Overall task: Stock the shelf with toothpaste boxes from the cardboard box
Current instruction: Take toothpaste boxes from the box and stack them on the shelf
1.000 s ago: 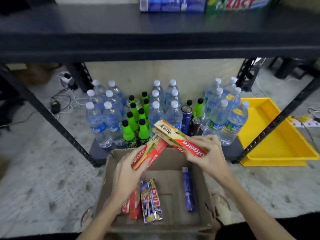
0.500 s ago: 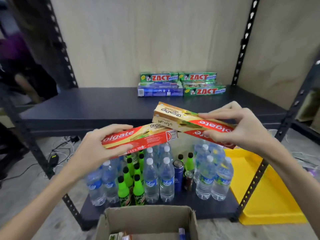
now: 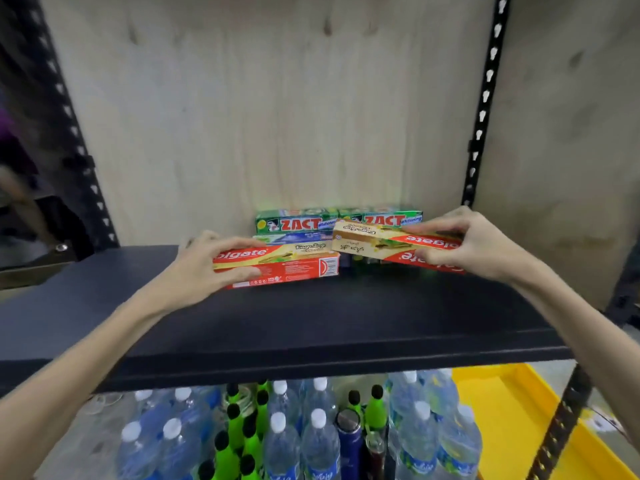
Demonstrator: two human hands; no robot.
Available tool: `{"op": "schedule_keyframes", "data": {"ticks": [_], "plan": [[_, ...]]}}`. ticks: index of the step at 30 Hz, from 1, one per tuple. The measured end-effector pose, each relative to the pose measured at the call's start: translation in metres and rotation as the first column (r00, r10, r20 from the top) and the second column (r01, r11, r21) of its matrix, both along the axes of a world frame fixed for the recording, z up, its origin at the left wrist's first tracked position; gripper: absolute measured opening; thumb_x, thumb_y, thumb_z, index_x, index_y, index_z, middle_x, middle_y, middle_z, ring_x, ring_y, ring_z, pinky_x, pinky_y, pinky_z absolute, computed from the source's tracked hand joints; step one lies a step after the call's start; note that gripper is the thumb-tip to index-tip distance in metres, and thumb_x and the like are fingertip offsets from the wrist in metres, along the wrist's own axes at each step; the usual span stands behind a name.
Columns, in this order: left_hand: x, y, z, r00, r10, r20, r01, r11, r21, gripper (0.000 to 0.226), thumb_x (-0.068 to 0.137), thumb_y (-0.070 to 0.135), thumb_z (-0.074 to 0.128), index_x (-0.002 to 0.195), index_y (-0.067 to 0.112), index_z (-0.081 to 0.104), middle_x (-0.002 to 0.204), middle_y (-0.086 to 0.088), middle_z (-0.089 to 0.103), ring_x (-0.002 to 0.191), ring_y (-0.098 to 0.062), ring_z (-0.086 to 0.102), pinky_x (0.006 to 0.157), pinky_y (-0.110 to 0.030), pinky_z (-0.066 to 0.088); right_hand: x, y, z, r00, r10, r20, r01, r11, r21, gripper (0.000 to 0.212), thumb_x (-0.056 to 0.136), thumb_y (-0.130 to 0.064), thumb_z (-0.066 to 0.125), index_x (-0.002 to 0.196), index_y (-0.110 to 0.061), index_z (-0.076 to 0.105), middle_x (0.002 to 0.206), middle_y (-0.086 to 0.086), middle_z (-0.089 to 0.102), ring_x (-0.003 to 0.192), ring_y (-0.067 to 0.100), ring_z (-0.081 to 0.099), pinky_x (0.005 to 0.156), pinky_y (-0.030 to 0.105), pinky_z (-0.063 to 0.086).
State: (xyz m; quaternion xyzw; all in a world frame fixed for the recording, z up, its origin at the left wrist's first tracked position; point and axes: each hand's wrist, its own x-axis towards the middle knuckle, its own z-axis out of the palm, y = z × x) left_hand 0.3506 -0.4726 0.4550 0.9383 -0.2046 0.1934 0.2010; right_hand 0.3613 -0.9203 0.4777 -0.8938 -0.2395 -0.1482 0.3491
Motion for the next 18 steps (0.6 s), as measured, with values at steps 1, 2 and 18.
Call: {"op": "schedule_keyframes", "data": {"ticks": [1,2,18], "plan": [[0.018,0.005,0.003,1.000,0.005,-0.023,-0.005,1.000,-0.010,0.051,0.078,0.084,0.054,0.125,0.064,0.054,0.115,0.020,0.059,0.114,0.002,0.039,0.105,-0.037,0.029,0.019,-0.004,0.003,1.000,-0.004,-0.010,0.004,1.000,-0.005,0.044,0.078,-0.037,0.086,0.114,-0.057,0.071,0.120,-0.001,0.061,0.109,0.007,0.061,0.098,0.028,0.049],[0.038,0.010,0.007,1.000,0.004,-0.030,-0.004,1.000,-0.021,0.052,0.078,0.085,0.054,0.125,0.065,0.054,0.116,0.021,0.060,0.116,0.000,0.042,0.109,-0.042,0.033,0.038,-0.006,0.006,1.000,0.000,-0.006,0.000,1.000,0.000,0.042,0.078,-0.036,0.086,0.112,-0.055,0.072,0.118,-0.001,0.065,0.104,0.006,0.065,0.096,0.027,0.051],[0.166,-0.007,0.008,0.993,-0.115,-0.004,0.114,0.988,-0.106,0.051,0.073,0.049,0.079,0.121,0.032,0.073,0.121,0.011,0.052,0.115,0.007,0.046,0.090,-0.001,0.037,0.171,-0.017,-0.012,0.998,-0.038,0.053,0.046,0.987,-0.151,0.041,0.071,-0.059,0.081,0.111,-0.062,0.069,0.122,-0.030,0.051,0.125,0.016,0.041,0.117,0.054,0.026]]}}
